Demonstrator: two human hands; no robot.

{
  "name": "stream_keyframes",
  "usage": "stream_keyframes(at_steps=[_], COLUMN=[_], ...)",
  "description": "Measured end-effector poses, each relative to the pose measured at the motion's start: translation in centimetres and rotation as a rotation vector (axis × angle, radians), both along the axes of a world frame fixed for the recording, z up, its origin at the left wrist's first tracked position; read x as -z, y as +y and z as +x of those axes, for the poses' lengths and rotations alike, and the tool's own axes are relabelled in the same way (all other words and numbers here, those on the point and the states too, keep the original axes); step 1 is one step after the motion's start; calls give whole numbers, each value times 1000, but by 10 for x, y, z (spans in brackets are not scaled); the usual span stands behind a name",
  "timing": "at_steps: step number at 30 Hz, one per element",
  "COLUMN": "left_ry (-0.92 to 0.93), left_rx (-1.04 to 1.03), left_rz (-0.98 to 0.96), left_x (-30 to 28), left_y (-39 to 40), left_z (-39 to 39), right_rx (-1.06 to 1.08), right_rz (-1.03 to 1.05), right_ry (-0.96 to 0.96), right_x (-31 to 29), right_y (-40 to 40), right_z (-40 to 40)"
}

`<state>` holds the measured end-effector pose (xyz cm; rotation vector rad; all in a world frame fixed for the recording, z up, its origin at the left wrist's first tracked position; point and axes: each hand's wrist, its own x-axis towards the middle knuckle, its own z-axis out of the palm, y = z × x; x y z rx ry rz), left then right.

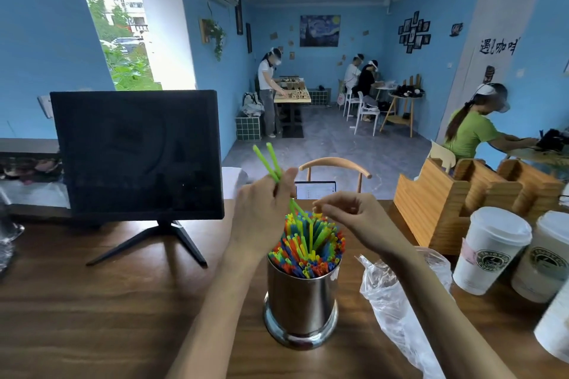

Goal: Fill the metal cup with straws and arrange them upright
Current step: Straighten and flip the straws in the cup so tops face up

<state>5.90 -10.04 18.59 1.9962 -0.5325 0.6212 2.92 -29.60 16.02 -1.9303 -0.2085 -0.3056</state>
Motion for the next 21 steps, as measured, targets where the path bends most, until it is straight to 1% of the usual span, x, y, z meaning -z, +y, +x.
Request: stream_keyframes(at_steps=[2,3,6,9,11,14,16,19,21], left_ry=[36,35,4,-53,-7,155,248,259,242], left_rx=[55,69,89,86,127,155,142,145,122], left_rz=[97,113,1,-125,-110,52,233,505,576], left_x=[2,3,1,1,3,13,25,38,38], left_y=[-5,-7,-8,-3,-2,-8,-10,-12,-11], left_z=[3,5,2,-1,-2,3,9,13,12], right_rx=[78,88,66,91,110,101,78,10,-43], right_rz=[45,77,185,232,250,254,235,180,150], right_ry=[-51,-63,-86,-108,-111,-107,-115,-131,-151], right_x=[0,0,-4,-7,-7,-8,-7,-3,0], right_y=[1,3,6,6,6,8,11,19,22], right_z=[2,2,4,6,7,8,9,8,7])
